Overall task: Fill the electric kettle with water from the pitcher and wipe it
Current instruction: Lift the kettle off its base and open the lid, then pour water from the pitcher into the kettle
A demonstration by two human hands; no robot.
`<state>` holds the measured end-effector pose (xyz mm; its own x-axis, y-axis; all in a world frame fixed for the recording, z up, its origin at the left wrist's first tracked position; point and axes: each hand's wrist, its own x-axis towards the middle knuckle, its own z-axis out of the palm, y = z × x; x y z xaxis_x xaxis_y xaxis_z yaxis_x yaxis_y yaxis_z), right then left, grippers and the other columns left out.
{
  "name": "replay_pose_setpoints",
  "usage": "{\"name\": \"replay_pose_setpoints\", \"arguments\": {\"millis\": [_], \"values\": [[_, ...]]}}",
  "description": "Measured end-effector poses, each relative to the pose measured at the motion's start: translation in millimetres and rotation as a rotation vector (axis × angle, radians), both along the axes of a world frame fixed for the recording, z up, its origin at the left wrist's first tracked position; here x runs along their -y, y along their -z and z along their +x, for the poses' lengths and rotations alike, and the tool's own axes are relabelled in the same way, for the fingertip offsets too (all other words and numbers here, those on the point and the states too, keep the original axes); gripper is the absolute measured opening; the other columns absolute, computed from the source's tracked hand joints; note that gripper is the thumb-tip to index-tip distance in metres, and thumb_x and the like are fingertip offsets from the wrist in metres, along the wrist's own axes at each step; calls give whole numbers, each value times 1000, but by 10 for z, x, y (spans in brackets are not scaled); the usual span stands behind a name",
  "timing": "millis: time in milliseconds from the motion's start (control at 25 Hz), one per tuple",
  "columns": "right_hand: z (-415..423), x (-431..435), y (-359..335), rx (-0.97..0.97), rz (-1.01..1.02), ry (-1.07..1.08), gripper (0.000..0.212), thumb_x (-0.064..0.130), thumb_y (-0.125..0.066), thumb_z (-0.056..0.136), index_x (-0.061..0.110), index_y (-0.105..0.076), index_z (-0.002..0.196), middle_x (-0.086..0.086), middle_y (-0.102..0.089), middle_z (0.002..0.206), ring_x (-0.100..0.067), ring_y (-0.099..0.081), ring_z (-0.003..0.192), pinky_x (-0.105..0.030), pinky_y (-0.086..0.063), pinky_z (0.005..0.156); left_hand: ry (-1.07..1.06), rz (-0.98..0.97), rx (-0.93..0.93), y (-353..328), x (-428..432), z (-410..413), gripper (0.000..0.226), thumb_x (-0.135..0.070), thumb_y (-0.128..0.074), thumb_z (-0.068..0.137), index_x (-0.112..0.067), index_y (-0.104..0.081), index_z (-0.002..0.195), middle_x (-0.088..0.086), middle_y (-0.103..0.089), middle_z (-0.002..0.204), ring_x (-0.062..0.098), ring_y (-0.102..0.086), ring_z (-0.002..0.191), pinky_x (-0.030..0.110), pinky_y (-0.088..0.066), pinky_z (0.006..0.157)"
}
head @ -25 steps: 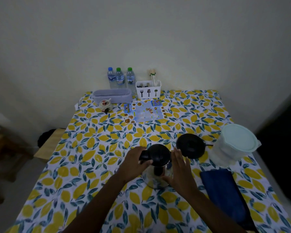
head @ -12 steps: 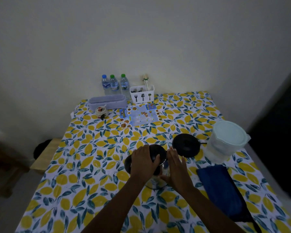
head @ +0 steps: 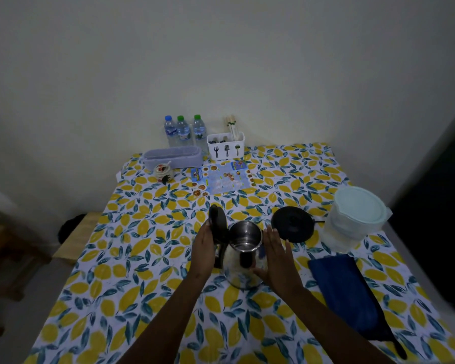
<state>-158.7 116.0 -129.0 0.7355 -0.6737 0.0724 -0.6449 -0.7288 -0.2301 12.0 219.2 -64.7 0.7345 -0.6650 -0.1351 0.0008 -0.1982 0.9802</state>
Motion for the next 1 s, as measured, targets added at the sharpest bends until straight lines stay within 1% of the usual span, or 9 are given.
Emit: {"name": "replay_pose_setpoints", "arguments": {"millis": [80, 160, 240, 320, 440, 560, 720, 840, 1000], "values": [[-7, -6, 37, 1, -18, 0, 103, 63, -57, 80, 6, -7, 150, -11, -8, 160, -32, -9, 147, -51, -13, 117, -95, -5, -69, 18, -80, 14, 42, -26, -29, 106, -8, -46, 140, 18, -49, 144, 31, -47, 132, 51, -38, 112], [-7, -22, 33, -3, -13, 8, 104, 64, -59, 78, 5, -13, 149, -14, -15, 159, -33, -15, 146, -53, -22, 115, -170, -57, -73, 40, -138, -9, 44, -32, -28, 105, -13, -44, 142, 14, -47, 147, 28, -45, 135, 45, -39, 113], [1, -14, 40, 15, 17, 15, 106, 64, -59, 78, 7, -6, 150, -11, -9, 160, -30, -9, 147, -51, -21, 116, -224, -97, 39, 49, -173, -24, 45, -37, -29, 104, -20, -40, 144, 7, -44, 150, 23, -42, 138, 32, -39, 108], [7, -14, 39, 25, 57, 22, 107, 63, -58, 79, 12, 5, 149, -4, 5, 159, -24, 3, 148, -47, -15, 119, -213, -56, 241, 60, -203, 2, 47, -36, -35, 102, -23, -32, 147, 4, -36, 155, 20, -33, 143, 29, -34, 108], [10, -50, 16, 80, 119, 22, 104, 54, -63, 82, 18, 10, 147, -1, 9, 160, -21, 7, 149, -46, -13, 120, -92, 95, 653, 124, -232, 71, 51, -25, -42, 102, -15, -26, 149, 7, -20, 161, 19, -11, 149, 38, -21, 119], [-61, -145, -14, 176, 157, 15, 99, 46, -66, 84, 23, 7, 147, 1, 6, 160, -20, 8, 149, -47, -11, 120, 60, 123, 926, 148, -198, 21, 47, -23, -41, 100, -11, -35, 145, 8, -27, 159, 19, -6, 149, 45, -8, 122], [-392, -181, 17, 214, 134, 114, 92, 49, -59, 87, 24, 6, 148, 1, 6, 161, -18, 9, 148, -42, -4, 118, 251, 93, 1050, 139, 45, -295, 45, -25, -43, 99, -11, -42, 142, 8, -34, 156, 23, -13, 148, 50, -12, 121], [-737, -66, 41, 204, 118, 237, 88, 53, -54, 88, 21, 0, 149, 3, 5, 158, -18, 5, 147, -40, -5, 119, 439, 78, 1048, 158, 319, -628, 49, -27, -42, 102, -13, -33, 147, 5, -26, 159, 20, -2, 148, 42, -4, 122], [-1329, 287, 116, 264, 134, 416, 86, 46, -64, 86, 16, -14, 150, 3, -4, 156, -20, -6, 147, -45, -13, 119, 664, 41, 994, 196, 848, -1093, 53, -28, -41, 101, -15, -26, 150, -1, -16, 161, 16, 6, 147, 37, -2, 123]]}}
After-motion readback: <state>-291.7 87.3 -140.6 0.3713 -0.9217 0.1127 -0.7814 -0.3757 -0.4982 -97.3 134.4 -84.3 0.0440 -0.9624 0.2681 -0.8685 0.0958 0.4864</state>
